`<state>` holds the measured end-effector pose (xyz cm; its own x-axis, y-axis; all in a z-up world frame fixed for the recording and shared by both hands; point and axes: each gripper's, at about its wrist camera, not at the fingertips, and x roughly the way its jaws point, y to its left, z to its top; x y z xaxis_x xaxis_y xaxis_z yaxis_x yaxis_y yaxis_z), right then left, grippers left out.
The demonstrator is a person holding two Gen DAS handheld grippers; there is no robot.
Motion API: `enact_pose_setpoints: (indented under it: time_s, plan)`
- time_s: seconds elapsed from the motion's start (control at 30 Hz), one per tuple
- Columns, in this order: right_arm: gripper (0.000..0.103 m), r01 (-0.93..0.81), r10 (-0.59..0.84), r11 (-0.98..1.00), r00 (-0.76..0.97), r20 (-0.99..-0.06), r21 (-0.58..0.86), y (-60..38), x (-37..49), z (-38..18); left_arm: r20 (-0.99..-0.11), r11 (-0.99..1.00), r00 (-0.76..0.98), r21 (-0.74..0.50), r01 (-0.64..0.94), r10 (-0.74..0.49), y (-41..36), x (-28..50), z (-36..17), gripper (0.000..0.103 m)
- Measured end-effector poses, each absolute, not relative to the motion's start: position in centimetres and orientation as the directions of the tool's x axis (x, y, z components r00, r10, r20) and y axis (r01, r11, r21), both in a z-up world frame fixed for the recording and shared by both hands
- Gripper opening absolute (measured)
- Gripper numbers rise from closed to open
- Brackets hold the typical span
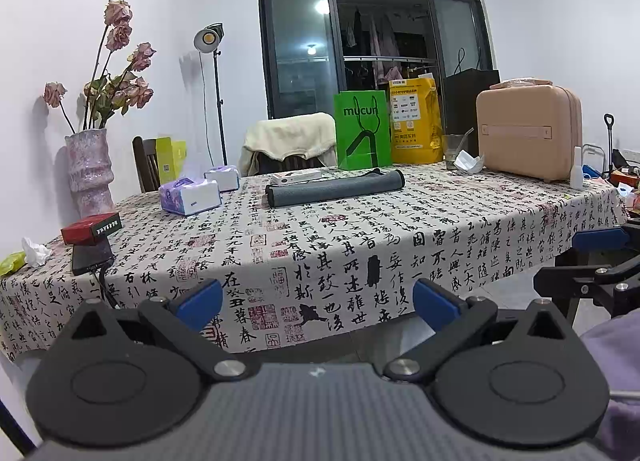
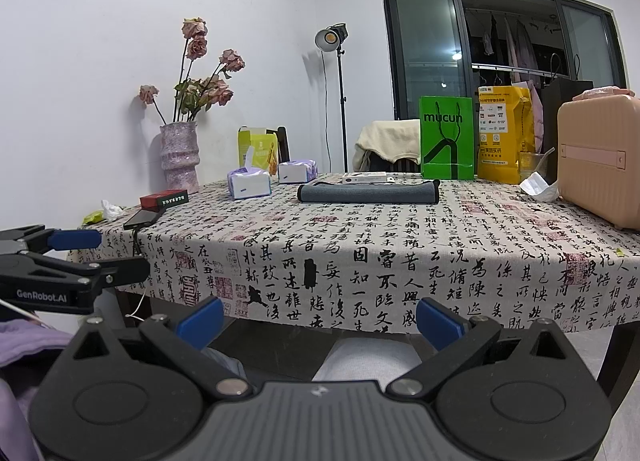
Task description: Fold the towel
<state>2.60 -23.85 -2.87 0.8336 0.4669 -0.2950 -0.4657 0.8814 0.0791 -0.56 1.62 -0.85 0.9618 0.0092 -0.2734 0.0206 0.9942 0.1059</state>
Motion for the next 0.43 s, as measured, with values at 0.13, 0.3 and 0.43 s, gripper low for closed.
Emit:
enact_pose_setpoints:
  time_s: [0.13, 0.3, 0.43]
  plan:
    - [0.103, -0.467, 0.468, 0.881, 0.832, -0.297, 0.081, -23.84, 2.65, -2.85, -0.276, 0.994, 0.961, 0.103, 0.023, 0.006, 1.65, -0.52, -0.84, 0.103]
    - [0.103, -0.467, 0.469, 0.88, 0.831, -0.299, 0.084, -23.75, 2.76, -2.89, -0.28, 0.994, 0.96, 0.101, 0.033, -0.003, 1.55, -0.42, -0.98, 0.103]
    - [0.103, -0.464, 0.466, 0.882, 0.833, -0.298, 0.081, -23.83, 2.82, -2.92, -0.288, 0.995, 0.957, 0.094, 0.041, -0.013, 1.51, -0.2, -1.16, 0.103]
